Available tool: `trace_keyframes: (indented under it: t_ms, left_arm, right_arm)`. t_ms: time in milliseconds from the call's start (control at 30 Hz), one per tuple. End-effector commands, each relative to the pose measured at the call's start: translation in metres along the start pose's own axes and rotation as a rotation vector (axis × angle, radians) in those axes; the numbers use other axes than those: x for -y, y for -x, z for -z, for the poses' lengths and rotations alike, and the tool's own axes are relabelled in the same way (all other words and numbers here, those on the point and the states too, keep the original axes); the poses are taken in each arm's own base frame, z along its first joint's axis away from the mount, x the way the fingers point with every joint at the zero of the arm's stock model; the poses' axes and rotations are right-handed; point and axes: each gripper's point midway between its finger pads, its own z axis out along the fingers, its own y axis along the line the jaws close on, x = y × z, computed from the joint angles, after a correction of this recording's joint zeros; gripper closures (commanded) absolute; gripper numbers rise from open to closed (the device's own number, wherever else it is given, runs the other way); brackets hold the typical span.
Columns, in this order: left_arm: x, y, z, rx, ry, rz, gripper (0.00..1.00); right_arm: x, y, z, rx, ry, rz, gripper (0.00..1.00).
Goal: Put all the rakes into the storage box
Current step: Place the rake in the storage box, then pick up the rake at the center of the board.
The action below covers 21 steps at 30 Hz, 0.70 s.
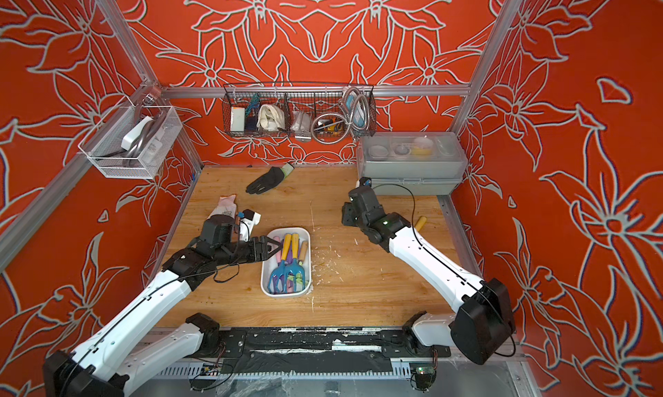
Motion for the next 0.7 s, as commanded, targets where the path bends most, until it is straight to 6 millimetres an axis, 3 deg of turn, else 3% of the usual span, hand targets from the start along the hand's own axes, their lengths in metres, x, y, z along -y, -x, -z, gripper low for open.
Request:
trace_keyframes:
  t_ms: [0, 133, 300, 667]
  left_arm:
    - [0.012, 0.005, -0.014, 0.033, -0.022, -0.027, 0.37]
    - [0.017, -0.006, -0.035, -0.022, -0.017, -0.056, 0.37]
    - [0.019, -0.010, -0.046, -0.063, -0.007, -0.091, 0.37]
    - [0.027, 0.011, -0.037, -0.079, 0.081, -0.235, 0.32]
  right_arm:
    - [0.053, -0.006, 0.000, -0.002, -0.173, -0.025, 0.44]
    - [0.104, -0.008, -0.010, -0.023, -0.289, -0.123, 0.43]
    - [0.155, -0.008, -0.031, -0.084, -0.412, -0.169, 0.44]
    - [0.237, -0.021, -0.085, -0.249, -0.546, -0.275, 0.46]
